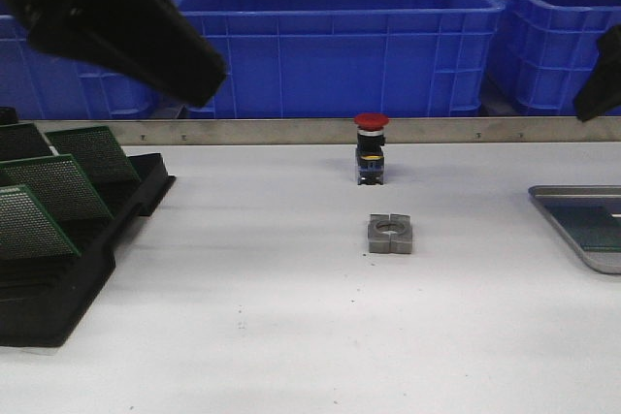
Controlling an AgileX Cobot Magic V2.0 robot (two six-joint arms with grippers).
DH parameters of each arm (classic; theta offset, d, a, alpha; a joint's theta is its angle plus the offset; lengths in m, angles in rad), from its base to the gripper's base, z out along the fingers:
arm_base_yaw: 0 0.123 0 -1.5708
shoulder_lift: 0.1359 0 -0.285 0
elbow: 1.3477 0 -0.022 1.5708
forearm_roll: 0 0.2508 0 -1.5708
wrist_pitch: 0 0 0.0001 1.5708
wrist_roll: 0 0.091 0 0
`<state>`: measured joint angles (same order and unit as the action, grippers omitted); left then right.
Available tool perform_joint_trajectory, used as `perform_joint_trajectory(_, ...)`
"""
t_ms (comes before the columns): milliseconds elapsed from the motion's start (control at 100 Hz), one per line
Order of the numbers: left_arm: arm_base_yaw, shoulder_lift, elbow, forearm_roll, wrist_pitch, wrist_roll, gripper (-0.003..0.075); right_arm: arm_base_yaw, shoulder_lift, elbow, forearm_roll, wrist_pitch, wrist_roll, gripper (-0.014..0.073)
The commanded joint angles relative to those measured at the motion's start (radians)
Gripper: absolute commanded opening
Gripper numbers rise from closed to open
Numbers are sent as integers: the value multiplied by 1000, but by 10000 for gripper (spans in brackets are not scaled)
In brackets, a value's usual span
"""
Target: Place circuit board on tray
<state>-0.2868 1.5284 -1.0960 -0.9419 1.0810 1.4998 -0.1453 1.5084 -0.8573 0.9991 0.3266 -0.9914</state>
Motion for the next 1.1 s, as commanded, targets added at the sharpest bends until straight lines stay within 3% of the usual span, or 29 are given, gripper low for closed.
perform_joint_trajectory(0, 4, -36, -39, 153, -15, -3, 494, -7, -69, -25, 17, -23, -19, 622)
perform_joint_trajectory(200, 4, -36, -39, 479, -48, -16, 494, -7, -88, -25, 17, -20, -19, 622)
perform_joint_trajectory(290, 4, -36, -39, 559, -39, -28, 494, -7, -88, -25, 17, -16, -19, 622)
perform_joint_trajectory(1010, 4, 39, -37, 795, -93, -87, 494, -7, -88, -25, 17, 31, -19, 622)
perform_joint_trajectory(1090, 4, 52, -37, 801, -127, -87, 456, -7, -88, -25, 17, 33, -19, 622)
